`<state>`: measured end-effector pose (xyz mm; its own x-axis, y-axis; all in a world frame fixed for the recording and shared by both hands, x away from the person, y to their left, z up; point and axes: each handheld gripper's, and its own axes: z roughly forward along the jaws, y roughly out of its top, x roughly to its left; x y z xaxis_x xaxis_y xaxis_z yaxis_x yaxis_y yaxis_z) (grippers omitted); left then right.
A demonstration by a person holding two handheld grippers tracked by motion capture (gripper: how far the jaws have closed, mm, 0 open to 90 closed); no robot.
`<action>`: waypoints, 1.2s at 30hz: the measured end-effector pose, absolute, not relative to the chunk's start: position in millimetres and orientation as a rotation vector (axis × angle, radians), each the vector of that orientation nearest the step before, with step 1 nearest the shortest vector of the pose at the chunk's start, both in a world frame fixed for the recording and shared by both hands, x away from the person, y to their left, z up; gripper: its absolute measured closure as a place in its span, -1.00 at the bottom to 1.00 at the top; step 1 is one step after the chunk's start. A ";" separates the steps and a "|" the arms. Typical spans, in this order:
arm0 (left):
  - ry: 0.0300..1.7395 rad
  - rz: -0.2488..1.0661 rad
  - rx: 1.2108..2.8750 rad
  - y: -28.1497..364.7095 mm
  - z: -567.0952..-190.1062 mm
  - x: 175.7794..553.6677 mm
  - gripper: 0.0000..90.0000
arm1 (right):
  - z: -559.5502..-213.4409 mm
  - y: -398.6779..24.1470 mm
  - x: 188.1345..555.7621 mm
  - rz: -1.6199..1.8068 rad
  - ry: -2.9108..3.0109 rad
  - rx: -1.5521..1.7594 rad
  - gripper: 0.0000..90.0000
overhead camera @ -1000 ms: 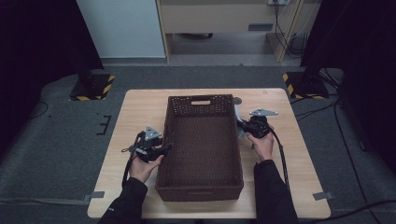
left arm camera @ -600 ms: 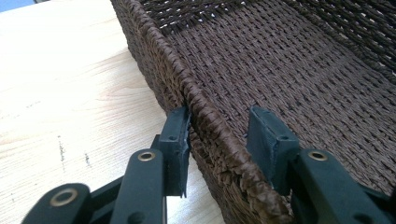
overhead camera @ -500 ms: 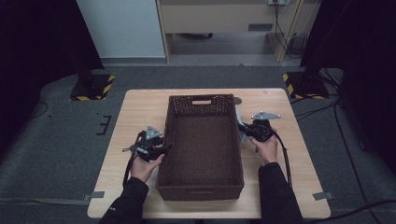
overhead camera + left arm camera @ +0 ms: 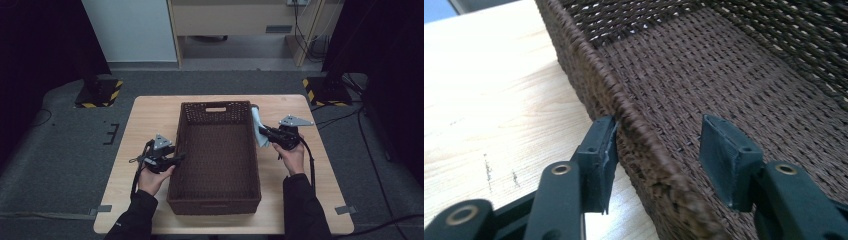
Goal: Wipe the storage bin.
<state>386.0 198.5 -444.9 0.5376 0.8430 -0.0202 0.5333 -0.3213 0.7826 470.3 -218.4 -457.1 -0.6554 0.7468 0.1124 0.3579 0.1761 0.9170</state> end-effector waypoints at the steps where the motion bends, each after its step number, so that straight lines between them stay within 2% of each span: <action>1: 1.107 0.523 2.023 197.6 -444.5 384.1 0.06 | -456.2 -218.1 469.0 1.462 2.106 1.044 0.87; 15: 1.100 0.515 2.036 199.8 -450.9 362.7 0.14 | -502.9 -210.1 463.2 1.219 2.305 1.130 0.86; 22: 1.151 0.531 2.024 196.5 -450.7 363.9 0.27 | -465.4 -214.3 451.5 1.477 2.140 1.052 0.87; 26: 1.167 0.531 2.013 196.3 -450.8 364.9 0.31 | -455.5 -212.5 446.7 1.495 2.131 1.004 0.87; 36: 1.185 0.531 1.990 197.6 -451.0 370.3 0.39 | -501.0 -208.4 456.3 1.251 2.292 1.140 0.86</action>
